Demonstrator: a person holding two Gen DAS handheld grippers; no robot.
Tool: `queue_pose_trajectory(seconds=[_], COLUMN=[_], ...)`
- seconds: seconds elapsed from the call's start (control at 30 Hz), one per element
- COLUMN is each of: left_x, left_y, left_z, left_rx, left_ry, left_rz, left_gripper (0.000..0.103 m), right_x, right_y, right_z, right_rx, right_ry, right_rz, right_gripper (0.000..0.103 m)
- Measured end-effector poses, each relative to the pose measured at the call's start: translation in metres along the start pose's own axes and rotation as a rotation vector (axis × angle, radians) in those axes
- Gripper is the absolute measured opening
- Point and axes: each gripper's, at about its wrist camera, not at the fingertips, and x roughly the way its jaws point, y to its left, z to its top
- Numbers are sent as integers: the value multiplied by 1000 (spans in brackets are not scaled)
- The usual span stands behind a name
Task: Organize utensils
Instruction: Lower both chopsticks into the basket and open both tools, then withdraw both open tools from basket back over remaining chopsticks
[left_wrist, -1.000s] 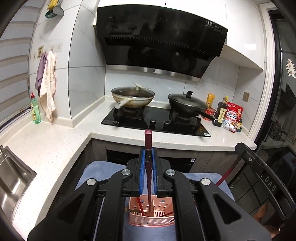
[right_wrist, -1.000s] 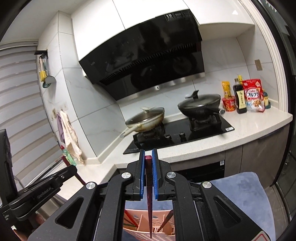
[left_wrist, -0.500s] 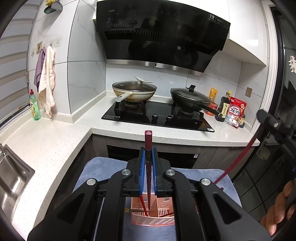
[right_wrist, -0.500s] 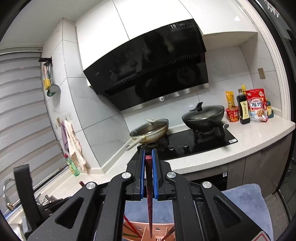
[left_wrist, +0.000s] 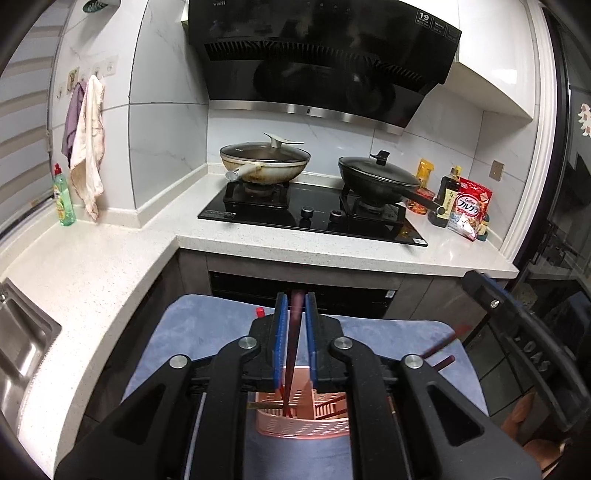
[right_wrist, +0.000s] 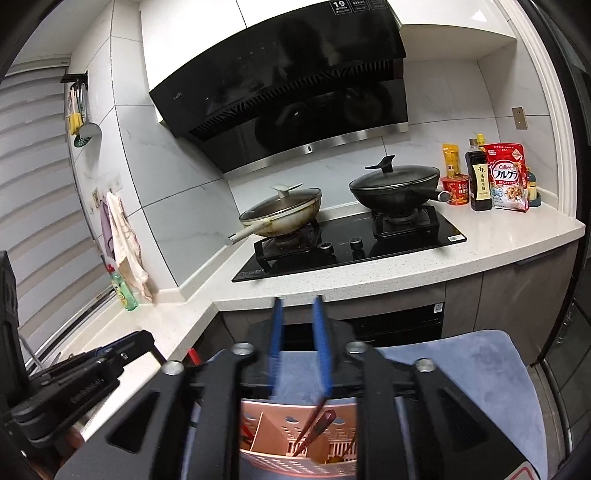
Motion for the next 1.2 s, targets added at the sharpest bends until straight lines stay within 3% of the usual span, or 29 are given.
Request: queue_pose_trajectory(seconds=[0.1,0.43,0.73,1.2], left_x=[-7,-55,-92,-125], left_y=[0,-5,-8,-12], left_z=[-1,-26,-85,-174], left_rx=[1,54,138,134], left_ry=[-10,-19,36,108], left_rz=[25,104,202,171], left_gripper=[36,44,47,47], right_x=[-13,-72,-132,-174], right_y=[1,11,15,20], right_z=[3,-14,-72,-179], right_rx=[-4,-62,-115,-168], right_ry=[-17,4,73,185], right_rz=[0,-10,-18,-77], right_gripper=[34,40,42,42])
